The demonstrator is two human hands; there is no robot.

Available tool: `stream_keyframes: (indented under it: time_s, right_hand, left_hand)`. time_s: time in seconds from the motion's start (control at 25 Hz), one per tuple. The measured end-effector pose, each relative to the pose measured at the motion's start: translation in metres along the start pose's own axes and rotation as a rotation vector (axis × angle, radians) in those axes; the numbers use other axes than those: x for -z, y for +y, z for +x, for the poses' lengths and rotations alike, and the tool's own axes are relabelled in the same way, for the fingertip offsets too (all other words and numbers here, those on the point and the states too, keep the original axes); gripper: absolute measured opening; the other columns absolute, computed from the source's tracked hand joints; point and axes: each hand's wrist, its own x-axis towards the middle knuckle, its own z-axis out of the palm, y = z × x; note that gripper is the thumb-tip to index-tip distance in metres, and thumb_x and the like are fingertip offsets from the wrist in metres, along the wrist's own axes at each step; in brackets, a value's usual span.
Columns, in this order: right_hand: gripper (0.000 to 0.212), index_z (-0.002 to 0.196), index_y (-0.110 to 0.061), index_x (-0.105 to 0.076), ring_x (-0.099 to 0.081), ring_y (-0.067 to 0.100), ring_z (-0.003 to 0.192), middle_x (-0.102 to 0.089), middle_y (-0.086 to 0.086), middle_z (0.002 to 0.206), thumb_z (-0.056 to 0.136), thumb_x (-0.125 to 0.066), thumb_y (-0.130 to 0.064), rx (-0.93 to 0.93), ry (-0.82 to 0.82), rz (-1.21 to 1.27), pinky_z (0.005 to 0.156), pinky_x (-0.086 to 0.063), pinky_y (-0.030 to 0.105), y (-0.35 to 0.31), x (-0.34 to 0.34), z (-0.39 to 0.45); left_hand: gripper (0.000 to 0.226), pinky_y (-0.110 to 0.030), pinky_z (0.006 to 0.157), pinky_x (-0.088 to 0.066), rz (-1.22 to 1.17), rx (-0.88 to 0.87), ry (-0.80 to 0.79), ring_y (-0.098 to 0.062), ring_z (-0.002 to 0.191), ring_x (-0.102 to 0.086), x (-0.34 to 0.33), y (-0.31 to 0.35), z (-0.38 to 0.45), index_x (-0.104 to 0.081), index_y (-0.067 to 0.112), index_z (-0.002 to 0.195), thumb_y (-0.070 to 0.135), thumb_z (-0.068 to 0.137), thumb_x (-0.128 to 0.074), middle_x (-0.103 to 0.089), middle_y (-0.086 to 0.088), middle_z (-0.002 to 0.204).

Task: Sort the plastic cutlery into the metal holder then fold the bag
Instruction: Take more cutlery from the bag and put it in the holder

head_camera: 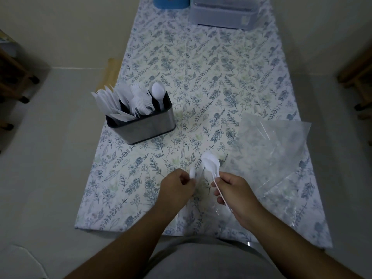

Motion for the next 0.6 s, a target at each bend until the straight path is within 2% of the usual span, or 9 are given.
stream_keyframes:
  time_s: [0.12, 0.2, 0.28, 0.32, 0.4, 0.48, 0.56, 0.6]
  right_hand:
    - [0.025, 0.100, -0.007, -0.072, -0.053, 0.015, 0.067, -0.063, 0.009, 0.081, 0.103, -0.049, -0.016, 0.106, 0.023, -0.159, 0.065, -0.046, 0.034, 0.002, -0.002, 0.004]
    - [0.024, 0.109, -0.014, -0.072, -0.054, 0.007, 0.067, -0.064, -0.001, 0.082, 0.104, -0.048, -0.019, 0.223, -0.015, -0.317, 0.067, -0.045, 0.023, 0.001, -0.006, 0.005]
    - [0.025, 0.114, -0.022, -0.071, -0.061, -0.002, 0.075, -0.069, -0.008, 0.089, 0.105, -0.049, -0.021, 0.310, -0.053, -0.430, 0.068, -0.047, 0.016, 0.000, -0.010, 0.004]
    - [0.024, 0.111, -0.021, -0.072, -0.064, 0.000, 0.080, -0.071, -0.006, 0.092, 0.104, -0.049, -0.021, 0.332, -0.047, -0.468, 0.071, -0.051, 0.019, 0.000, -0.011, 0.006]
    - [0.022, 0.098, -0.014, -0.074, -0.068, 0.015, 0.079, -0.072, 0.005, 0.087, 0.103, -0.053, -0.019, 0.326, -0.013, -0.496, 0.073, -0.054, 0.032, 0.002, -0.007, 0.010]
    - [0.021, 0.089, -0.013, -0.075, -0.068, 0.023, 0.070, -0.073, 0.010, 0.078, 0.100, -0.057, -0.018, 0.264, -0.014, -0.433, 0.067, -0.054, 0.036, 0.002, 0.000, 0.010]
    - [0.021, 0.089, -0.017, -0.076, -0.071, 0.024, 0.073, -0.075, 0.007, 0.078, 0.099, -0.059, -0.017, 0.207, -0.041, -0.363, 0.070, -0.057, 0.036, 0.002, 0.004, 0.006]
    - [0.021, 0.087, -0.016, -0.076, -0.072, 0.022, 0.074, -0.075, 0.006, 0.078, 0.099, -0.059, -0.016, 0.184, -0.045, -0.347, 0.071, -0.057, 0.035, 0.002, 0.005, 0.003]
  left_hand:
    - [0.009, -0.039, 0.069, -0.061, -0.375, 0.040, -0.044, -0.021, 0.069, -0.069, 0.004, 0.016, -0.007, -0.071, 0.015, 0.081, 0.019, 0.088, -0.076, -0.074, -0.006, 0.075]
    - [0.007, -0.049, 0.077, -0.062, -0.508, 0.008, -0.093, -0.032, 0.077, -0.073, 0.002, 0.024, -0.012, -0.077, 0.016, 0.086, 0.014, 0.091, -0.072, -0.076, -0.011, 0.079]
    - [0.014, -0.047, 0.080, -0.062, -0.536, -0.021, -0.126, -0.032, 0.082, -0.074, -0.003, 0.028, -0.013, -0.079, 0.014, 0.091, 0.010, 0.094, -0.067, -0.077, -0.012, 0.082]
    - [0.016, -0.045, 0.082, -0.062, -0.548, -0.022, -0.141, -0.031, 0.084, -0.075, -0.005, 0.030, -0.013, -0.079, 0.012, 0.093, 0.008, 0.095, -0.064, -0.077, -0.013, 0.084]
    - [0.019, -0.038, 0.085, -0.062, -0.598, 0.003, -0.181, -0.031, 0.088, -0.075, -0.004, 0.033, -0.013, -0.078, 0.006, 0.096, 0.003, 0.096, -0.060, -0.077, -0.015, 0.087]
    - [0.022, -0.034, 0.085, -0.061, -0.598, 0.014, -0.240, -0.029, 0.089, -0.075, 0.000, 0.036, -0.011, -0.079, 0.006, 0.094, -0.001, 0.095, -0.058, -0.077, -0.015, 0.089]
    - [0.023, -0.029, 0.081, -0.062, -0.471, -0.023, -0.274, -0.021, 0.081, -0.075, 0.000, 0.037, -0.003, -0.079, 0.010, 0.094, 0.000, 0.092, -0.059, -0.077, -0.009, 0.086]
    - [0.022, -0.021, 0.075, -0.060, -0.339, -0.055, -0.252, -0.012, 0.075, -0.073, -0.003, 0.036, 0.003, -0.079, 0.011, 0.096, 0.002, 0.091, -0.060, -0.076, -0.003, 0.086]
